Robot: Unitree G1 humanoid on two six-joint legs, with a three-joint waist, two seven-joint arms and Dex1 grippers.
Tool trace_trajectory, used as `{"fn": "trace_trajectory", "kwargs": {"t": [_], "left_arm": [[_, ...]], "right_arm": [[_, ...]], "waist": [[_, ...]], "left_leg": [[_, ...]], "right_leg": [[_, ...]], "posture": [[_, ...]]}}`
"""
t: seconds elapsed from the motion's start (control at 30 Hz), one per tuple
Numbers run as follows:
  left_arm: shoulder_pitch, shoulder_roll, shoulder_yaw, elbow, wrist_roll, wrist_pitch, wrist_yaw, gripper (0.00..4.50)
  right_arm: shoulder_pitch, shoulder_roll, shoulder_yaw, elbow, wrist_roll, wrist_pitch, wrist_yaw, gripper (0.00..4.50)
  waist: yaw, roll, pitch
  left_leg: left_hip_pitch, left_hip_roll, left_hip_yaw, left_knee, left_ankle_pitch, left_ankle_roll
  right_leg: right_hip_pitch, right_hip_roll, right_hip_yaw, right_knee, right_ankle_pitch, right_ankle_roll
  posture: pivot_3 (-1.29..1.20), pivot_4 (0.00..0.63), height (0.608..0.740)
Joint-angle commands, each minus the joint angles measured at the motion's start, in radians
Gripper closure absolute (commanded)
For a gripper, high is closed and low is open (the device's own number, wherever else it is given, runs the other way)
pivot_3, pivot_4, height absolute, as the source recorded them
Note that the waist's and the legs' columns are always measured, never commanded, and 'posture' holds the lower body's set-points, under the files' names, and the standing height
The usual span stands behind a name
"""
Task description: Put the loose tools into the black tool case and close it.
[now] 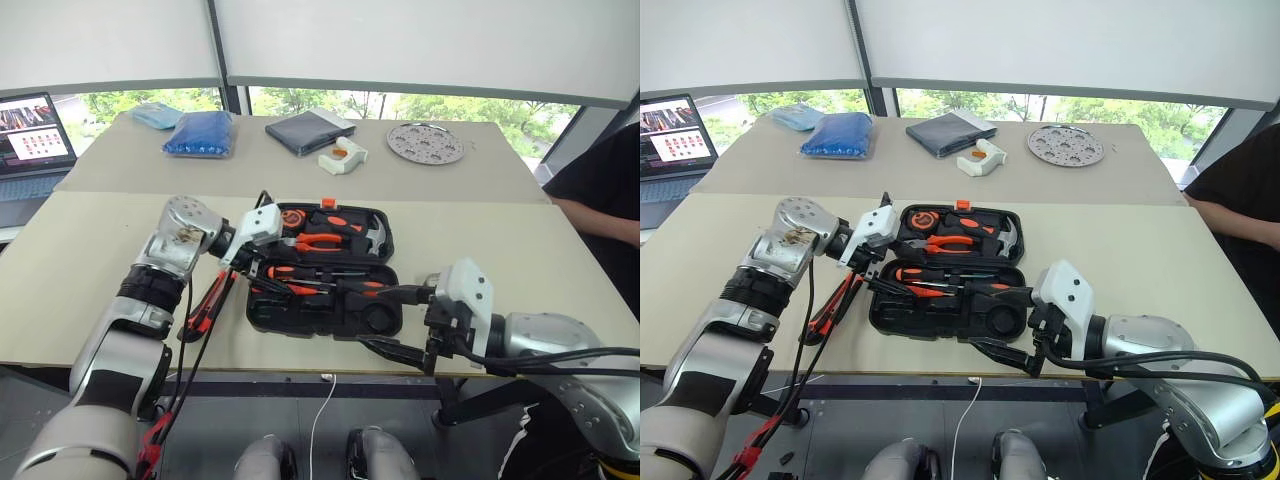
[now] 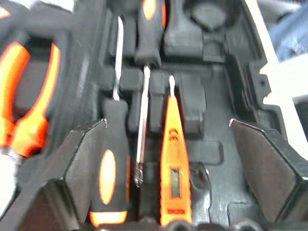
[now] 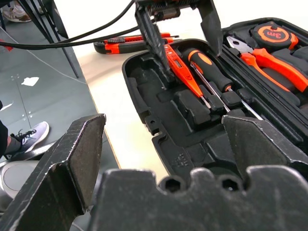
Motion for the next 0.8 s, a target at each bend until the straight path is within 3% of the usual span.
{"fn": "trace_trajectory", "kwargs": {"t": [0.03, 0.07, 0.4, 0.8], "left_arm": [[0.047, 0.004, 0.098, 0.023, -0.072, -0.039, 0.041, 0.56], [0.079, -0.004, 0.117, 0.046, -0.08, -0.062, 0.063, 0.74], [0.168, -0.024, 0.14, 0.063, -0.093, -0.121, 0.097, 4.47], [0.189, -0.053, 0.103, 0.031, -0.07, -0.131, 0.111, 4.47]], "right_arm": [[-0.013, 0.006, -0.024, -0.014, 0.023, -0.017, -0.007, 0.0], [-0.013, 0.008, -0.024, -0.015, 0.024, -0.015, -0.01, 0.0], [-0.023, 0.009, -0.021, -0.011, 0.04, -0.007, -0.019, 0.0], [-0.019, 0.005, -0.019, -0.004, 0.055, -0.006, -0.036, 0.0]], "waist": [[-0.001, 0.0, 0.0], [-0.002, 0.0, 0.0], [0.0, 0.0, 0.0], [0.0, 0.0, 0.0]], "left_leg": [[0.0, 0.0, 0.0, 0.0, 0.0, 0.0], [0.001, 0.0, 0.0, 0.0, 0.0, 0.0], [0.002, 0.0, -0.001, 0.001, 0.0, 0.001], [0.002, 0.0, -0.001, 0.001, -0.001, 0.001]], "right_leg": [[0.0, 0.0, 0.0, 0.0, 0.0, 0.0], [0.001, 0.0, 0.0, 0.0, 0.0, 0.0], [0.004, -0.001, -0.001, -0.001, 0.0, 0.0], [0.004, -0.001, -0.001, -0.001, 0.0, 0.0]], "posture": [[0.0, 0.15, 0.718], [0.0, 0.15, 0.718], [0.0, 0.15, 0.718], [0.0, 0.15, 0.718]]}}
